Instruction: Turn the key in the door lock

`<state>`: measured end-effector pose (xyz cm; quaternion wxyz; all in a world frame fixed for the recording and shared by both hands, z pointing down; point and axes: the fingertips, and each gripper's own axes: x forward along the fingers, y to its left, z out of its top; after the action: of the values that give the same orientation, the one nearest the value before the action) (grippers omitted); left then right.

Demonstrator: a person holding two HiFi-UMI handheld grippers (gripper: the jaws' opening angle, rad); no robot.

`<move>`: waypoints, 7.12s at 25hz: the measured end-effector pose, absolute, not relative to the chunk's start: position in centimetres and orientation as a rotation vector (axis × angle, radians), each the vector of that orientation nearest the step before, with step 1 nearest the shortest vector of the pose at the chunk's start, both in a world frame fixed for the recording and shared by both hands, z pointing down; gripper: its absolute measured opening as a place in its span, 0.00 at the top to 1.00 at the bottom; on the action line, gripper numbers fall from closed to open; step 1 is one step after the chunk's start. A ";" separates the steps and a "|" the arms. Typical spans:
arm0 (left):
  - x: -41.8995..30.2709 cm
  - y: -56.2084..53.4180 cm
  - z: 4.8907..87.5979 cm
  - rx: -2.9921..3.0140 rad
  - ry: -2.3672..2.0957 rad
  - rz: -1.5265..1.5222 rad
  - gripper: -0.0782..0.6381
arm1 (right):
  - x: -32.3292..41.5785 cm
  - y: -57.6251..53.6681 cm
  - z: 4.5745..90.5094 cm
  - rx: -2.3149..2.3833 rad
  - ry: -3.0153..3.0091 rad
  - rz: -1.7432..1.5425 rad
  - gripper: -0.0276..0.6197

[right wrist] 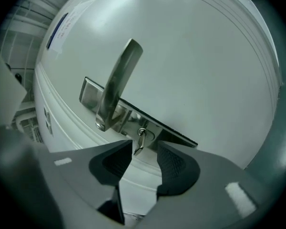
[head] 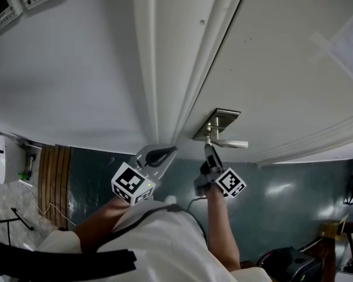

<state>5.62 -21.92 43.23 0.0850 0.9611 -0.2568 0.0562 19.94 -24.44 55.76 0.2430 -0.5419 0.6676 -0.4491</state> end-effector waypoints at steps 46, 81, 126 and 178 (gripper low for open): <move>2.7 -18.8 42.8 2.876 -0.797 0.158 0.88 | 18.5 -25.3 53.9 -1.941 2.280 -0.755 0.89; 2.0 -18.1 42.7 2.876 -0.821 0.161 0.88 | 17.5 -25.5 53.6 -2.309 2.730 -0.145 0.84; 1.9 -17.9 42.8 2.866 -0.837 0.137 0.88 | 16.7 -25.6 54.0 -2.421 2.997 0.310 0.84; 2.7 -16.0 41.9 2.900 -0.809 0.130 0.88 | 14.7 -19.5 47.5 -1.995 2.735 -0.041 0.85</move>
<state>2.75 -16.04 41.93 0.0639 0.9603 -0.2680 0.0429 14.66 -19.54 47.49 -0.1218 -0.5848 0.8019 -0.0120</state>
